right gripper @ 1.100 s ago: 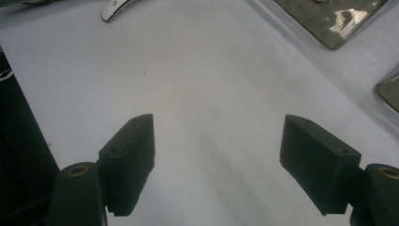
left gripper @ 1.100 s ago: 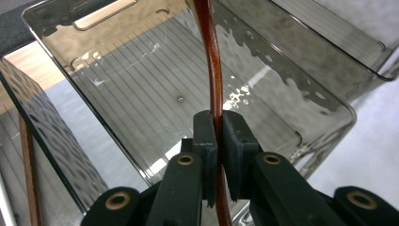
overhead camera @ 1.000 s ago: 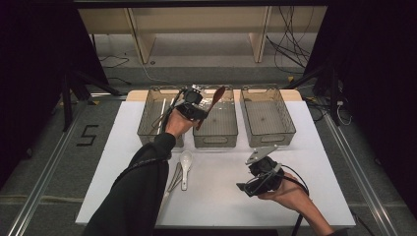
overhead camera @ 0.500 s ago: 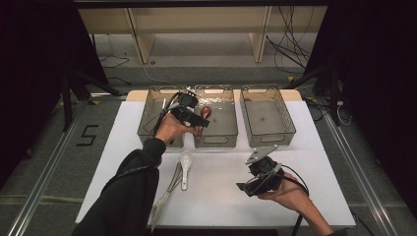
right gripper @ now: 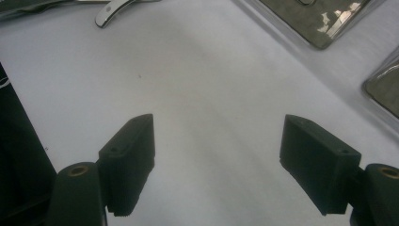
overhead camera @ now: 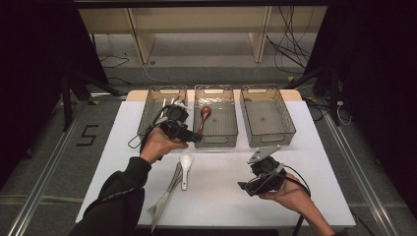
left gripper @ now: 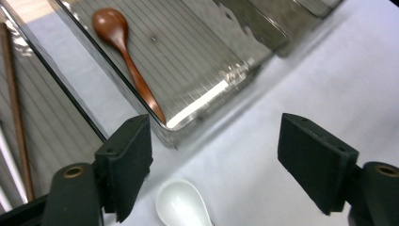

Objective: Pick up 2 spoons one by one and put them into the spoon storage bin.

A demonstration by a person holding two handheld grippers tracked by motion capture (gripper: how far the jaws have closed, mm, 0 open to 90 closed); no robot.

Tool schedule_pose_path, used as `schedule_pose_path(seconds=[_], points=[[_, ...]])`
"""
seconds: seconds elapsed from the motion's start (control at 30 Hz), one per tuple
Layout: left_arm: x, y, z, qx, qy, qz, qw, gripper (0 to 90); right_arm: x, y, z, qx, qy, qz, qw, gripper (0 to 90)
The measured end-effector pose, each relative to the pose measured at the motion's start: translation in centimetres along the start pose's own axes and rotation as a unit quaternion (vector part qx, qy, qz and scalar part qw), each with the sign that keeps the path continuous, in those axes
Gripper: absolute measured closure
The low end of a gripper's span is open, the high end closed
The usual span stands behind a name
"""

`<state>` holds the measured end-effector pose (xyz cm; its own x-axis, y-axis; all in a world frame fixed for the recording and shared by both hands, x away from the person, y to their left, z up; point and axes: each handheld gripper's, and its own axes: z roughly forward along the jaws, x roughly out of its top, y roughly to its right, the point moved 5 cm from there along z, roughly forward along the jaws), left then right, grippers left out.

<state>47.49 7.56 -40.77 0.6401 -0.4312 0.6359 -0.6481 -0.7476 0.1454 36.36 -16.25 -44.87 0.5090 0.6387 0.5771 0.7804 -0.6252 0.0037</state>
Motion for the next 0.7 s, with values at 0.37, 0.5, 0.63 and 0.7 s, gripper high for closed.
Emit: schedule_pose_path(seconds=[0.37, 0.5, 0.63, 0.7], points=[[-3.6, 1.2, 0.1, 0.018, -0.037, 0.027, 0.9988, 20.8, -0.3, -0.1, 0.0, -0.003, -0.001, 0.005, 1.0, 27.7], [-4.5, 1.2, 0.5, 0.025, -0.052, 0.024, 0.9981, 19.9, -0.4, 0.0, -0.2, -0.004, 0.0, 0.008, 1.0, 27.7], [-5.3, 1.6, 1.0, 0.037, -0.067, 0.03, 0.9966, 18.8, -0.6, 0.0, -0.3, -0.005, -0.001, 0.007, 1.0, 27.7], [-5.6, 1.7, 1.3, 0.039, -0.075, 0.033, 0.9958, 18.3, -0.6, 0.0, -0.3, -0.005, 0.001, 0.005, 1.0, 27.7]])
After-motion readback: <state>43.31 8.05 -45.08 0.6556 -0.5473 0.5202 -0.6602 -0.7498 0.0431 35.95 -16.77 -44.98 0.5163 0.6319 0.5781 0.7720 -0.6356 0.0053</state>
